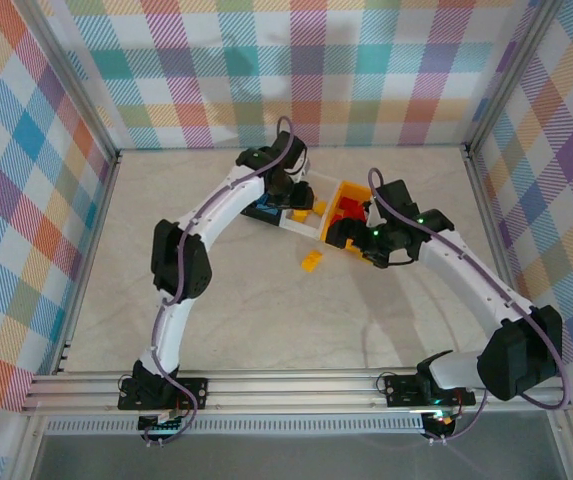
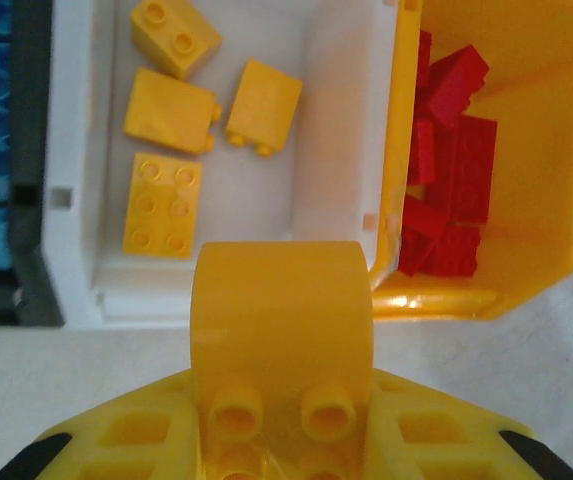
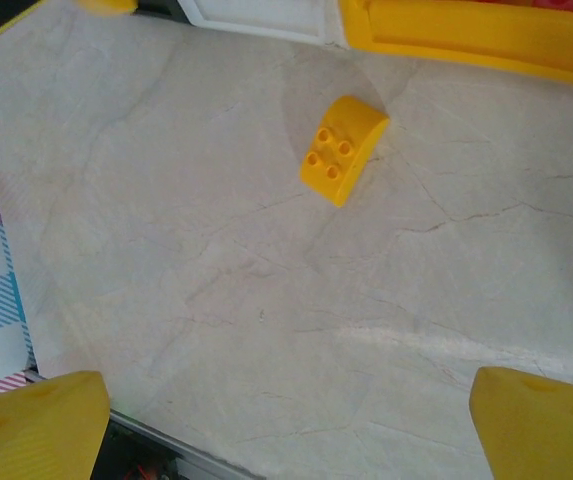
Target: Sort the legos into containers by color
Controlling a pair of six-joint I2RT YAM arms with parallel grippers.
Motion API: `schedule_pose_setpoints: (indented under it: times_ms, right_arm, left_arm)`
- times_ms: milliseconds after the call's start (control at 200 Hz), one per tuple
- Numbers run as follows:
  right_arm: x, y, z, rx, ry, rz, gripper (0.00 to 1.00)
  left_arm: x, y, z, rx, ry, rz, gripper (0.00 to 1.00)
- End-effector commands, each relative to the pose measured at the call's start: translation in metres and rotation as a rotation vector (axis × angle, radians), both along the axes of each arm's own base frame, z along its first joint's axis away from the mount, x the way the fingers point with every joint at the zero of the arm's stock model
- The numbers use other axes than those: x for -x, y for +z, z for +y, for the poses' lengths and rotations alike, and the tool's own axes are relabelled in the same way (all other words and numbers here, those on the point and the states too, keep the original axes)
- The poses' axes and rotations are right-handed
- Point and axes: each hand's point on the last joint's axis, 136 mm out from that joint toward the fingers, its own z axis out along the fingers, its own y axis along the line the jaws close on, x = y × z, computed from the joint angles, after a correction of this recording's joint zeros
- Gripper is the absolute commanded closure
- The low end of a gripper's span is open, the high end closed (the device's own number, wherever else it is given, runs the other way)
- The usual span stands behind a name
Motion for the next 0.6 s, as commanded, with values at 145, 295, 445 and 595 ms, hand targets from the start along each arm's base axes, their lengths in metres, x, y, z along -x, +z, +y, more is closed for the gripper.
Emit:
schedule_pose_setpoints:
  times_ms: [145,295,445,595]
  right_arm:
    - [0.027,0.017,-0.020,0.036,-0.003,-0.018,0.00]
    - [0.042,0.023,-0.042,0.090,-0.058,-0.056,0.00]
    - [0.048,0.028,-0.058,0.122,-0.111,-0.102,0.00]
    - [0.048,0.025,-0.061,0.132,-0.124,-0.104,0.00]
  left_arm:
    - [-0.040,-0.013,-0.027,0.088,0.048,-0.034,0.68]
    - [-0.053,-0.025,-0.030,0.080,0.071,-0.039,0.61]
    - [-0.055,-0.033,-0.034,0.103,0.077,-0.016,0.56]
    - [-0.051,-0.036,-0.032,0.098,0.074,0.002,0.45]
